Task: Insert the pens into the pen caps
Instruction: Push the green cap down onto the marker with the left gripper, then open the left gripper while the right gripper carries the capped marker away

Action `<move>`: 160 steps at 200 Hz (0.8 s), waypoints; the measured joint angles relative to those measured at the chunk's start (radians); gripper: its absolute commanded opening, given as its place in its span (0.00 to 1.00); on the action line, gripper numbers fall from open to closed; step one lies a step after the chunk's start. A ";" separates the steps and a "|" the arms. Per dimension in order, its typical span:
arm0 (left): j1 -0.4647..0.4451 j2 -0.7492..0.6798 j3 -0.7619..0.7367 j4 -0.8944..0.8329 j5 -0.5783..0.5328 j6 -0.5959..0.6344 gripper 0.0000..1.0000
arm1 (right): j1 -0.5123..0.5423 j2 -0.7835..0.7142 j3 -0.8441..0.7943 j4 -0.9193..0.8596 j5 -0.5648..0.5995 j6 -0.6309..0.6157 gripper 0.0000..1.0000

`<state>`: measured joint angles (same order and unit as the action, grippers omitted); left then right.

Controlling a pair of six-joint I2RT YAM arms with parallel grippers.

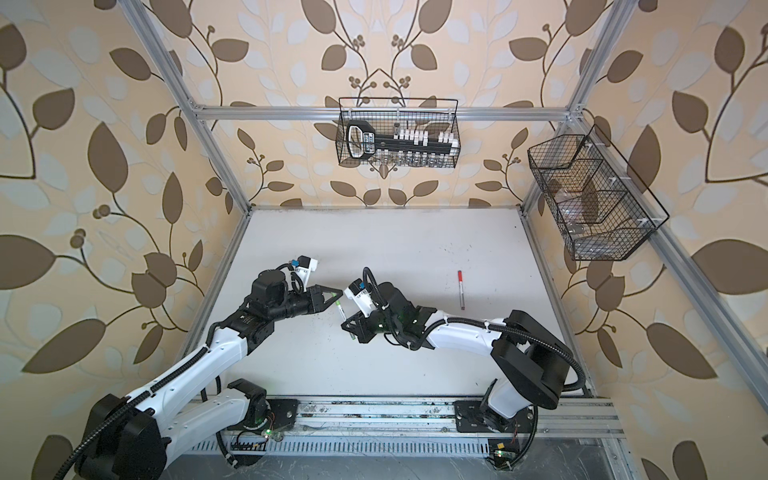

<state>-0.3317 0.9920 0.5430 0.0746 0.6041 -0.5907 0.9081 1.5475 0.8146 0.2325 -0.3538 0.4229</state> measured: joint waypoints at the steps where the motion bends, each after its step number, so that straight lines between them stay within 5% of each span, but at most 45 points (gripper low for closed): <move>1: 0.000 0.000 0.000 0.001 0.000 0.000 0.00 | 0.000 0.000 0.001 -0.001 0.000 -0.001 0.00; 113: 0.011 0.047 0.059 0.214 0.031 0.015 0.00 | -0.045 -0.029 0.124 -0.066 0.048 -0.111 0.00; 160: -0.004 0.051 0.059 0.184 0.044 0.019 0.00 | -0.063 -0.046 0.092 -0.082 -0.023 -0.095 0.00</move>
<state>-0.3355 1.0431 0.6022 0.2588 0.6479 -0.5720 0.8448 1.5013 0.9066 0.1501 -0.3767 0.3279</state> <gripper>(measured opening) 0.128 0.097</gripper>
